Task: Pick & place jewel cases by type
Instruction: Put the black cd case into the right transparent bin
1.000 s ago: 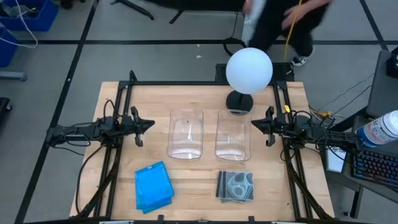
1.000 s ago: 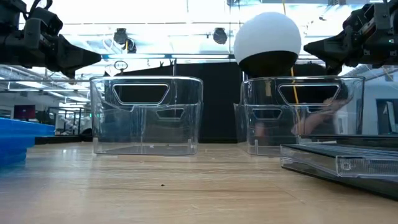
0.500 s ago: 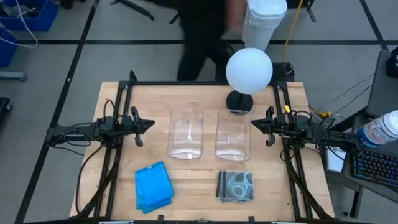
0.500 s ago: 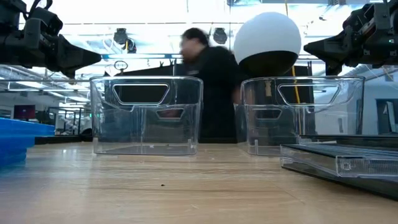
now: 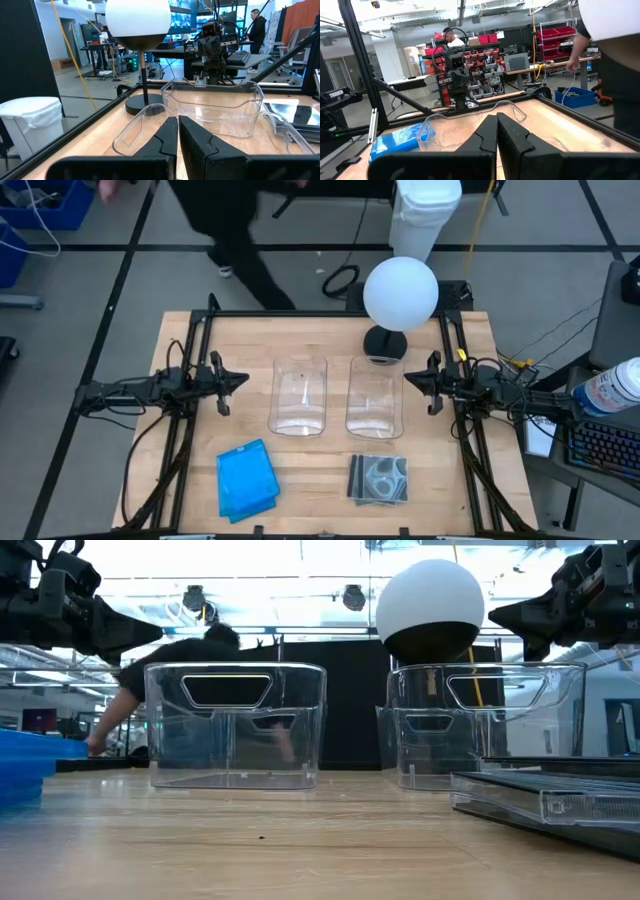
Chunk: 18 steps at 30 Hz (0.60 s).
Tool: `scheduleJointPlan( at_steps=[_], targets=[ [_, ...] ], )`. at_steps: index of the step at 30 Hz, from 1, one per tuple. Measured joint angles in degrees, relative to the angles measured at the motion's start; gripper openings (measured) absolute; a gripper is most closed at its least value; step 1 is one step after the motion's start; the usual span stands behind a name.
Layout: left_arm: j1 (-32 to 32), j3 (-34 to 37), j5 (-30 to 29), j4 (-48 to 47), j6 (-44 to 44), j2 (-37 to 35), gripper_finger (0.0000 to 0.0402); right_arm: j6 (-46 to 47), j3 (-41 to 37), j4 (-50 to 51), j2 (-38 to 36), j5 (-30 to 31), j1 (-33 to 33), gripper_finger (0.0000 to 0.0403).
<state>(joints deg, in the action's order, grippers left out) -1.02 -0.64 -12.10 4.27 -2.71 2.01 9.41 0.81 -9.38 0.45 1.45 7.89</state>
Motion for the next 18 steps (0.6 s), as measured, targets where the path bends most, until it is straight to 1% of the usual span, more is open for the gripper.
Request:
scheduleJointPlan(
  at_steps=[13, 16, 18],
  targets=[
    [-0.02, 0.0, 0.04, 0.39, 0.48, 0.01, 0.0026, -0.24, 0.0, -1.16, 0.0, 0.03, -0.01, 0.0],
    [-0.01, 0.0, 0.02, 0.59, 0.95, 0.0, 0.0026, -5.15, 0.0, -4.33, 0.02, 0.71, -0.01, 0.0],
    [-0.02, 0.0, 0.02, 0.59, 0.93, 0.01, 0.0026, -6.66, 0.09, -6.77, 0.02, 1.55, -0.01, 0.0]
  ],
)
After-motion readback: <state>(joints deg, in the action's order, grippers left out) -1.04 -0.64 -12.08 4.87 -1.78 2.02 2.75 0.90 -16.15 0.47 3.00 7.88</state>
